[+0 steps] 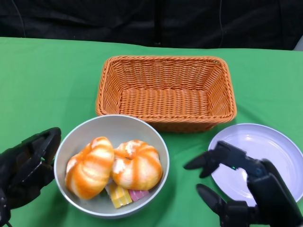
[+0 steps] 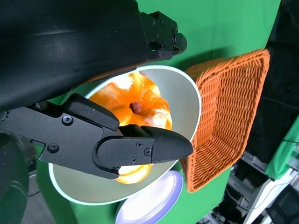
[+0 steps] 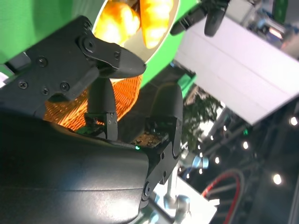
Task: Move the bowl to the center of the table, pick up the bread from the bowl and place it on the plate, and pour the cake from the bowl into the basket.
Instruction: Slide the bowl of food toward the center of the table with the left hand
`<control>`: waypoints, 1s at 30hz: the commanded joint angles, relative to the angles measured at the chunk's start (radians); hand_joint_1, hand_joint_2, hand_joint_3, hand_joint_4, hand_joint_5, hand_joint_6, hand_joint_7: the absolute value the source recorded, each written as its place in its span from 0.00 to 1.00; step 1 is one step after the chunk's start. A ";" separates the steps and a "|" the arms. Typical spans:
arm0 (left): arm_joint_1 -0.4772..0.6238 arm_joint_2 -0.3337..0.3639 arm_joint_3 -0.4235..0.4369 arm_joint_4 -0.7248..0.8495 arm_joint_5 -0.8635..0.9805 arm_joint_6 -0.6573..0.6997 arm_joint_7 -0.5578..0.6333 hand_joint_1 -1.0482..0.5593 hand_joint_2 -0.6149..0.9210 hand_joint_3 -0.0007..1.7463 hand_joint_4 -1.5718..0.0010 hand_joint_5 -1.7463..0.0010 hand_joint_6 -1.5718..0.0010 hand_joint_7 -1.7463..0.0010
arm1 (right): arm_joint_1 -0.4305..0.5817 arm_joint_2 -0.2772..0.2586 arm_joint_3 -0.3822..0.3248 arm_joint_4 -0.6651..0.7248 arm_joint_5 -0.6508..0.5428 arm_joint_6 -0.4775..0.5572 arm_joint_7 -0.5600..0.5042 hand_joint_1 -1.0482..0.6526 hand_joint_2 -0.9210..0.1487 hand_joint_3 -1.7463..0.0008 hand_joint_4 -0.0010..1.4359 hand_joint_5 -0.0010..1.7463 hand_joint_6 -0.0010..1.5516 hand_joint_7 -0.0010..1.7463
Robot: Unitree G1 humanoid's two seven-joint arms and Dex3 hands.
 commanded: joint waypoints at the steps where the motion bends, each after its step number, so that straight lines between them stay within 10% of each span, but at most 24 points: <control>1: 0.016 0.012 -0.018 -0.025 -0.011 0.009 -0.011 0.17 1.00 0.28 1.00 0.86 0.97 1.00 | -0.020 -0.019 0.012 -0.042 -0.049 0.062 0.014 0.39 0.12 0.85 0.20 0.75 0.19 0.47; 30: 0.012 -0.071 -0.147 -0.092 -0.016 0.066 0.038 0.20 1.00 0.30 1.00 0.88 0.97 1.00 | -0.275 -0.025 0.232 0.090 -0.360 0.266 -0.016 0.29 0.02 1.00 0.00 0.68 0.05 0.47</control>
